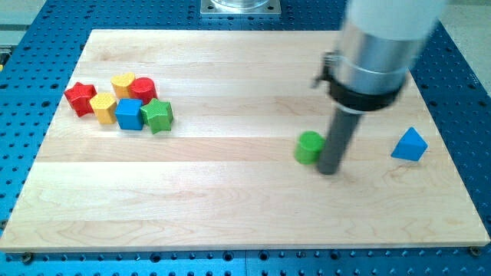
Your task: Push the green circle into the green star
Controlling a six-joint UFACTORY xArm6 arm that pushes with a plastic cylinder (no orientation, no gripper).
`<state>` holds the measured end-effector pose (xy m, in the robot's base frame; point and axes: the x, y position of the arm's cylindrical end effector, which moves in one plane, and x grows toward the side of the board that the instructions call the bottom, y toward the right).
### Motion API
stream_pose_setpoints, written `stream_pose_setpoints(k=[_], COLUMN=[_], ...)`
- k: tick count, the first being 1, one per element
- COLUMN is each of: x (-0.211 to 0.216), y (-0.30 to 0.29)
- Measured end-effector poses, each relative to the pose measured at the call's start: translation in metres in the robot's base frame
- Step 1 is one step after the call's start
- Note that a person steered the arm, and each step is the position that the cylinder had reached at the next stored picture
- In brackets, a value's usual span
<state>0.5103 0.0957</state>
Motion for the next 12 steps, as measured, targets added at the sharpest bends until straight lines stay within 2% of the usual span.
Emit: stream_pose_setpoints(k=[1,2,3,4,5,6,7,8,9,10,12], x=[-0.027,-0.028,-0.031,-0.044,-0.087,-0.079,-0.072,-0.141,-0.145,-0.154,-0.111], y=[-0.089,-0.06,-0.058,-0.022,-0.008,0.008,0.076,0.053,-0.065,-0.017,0.075])
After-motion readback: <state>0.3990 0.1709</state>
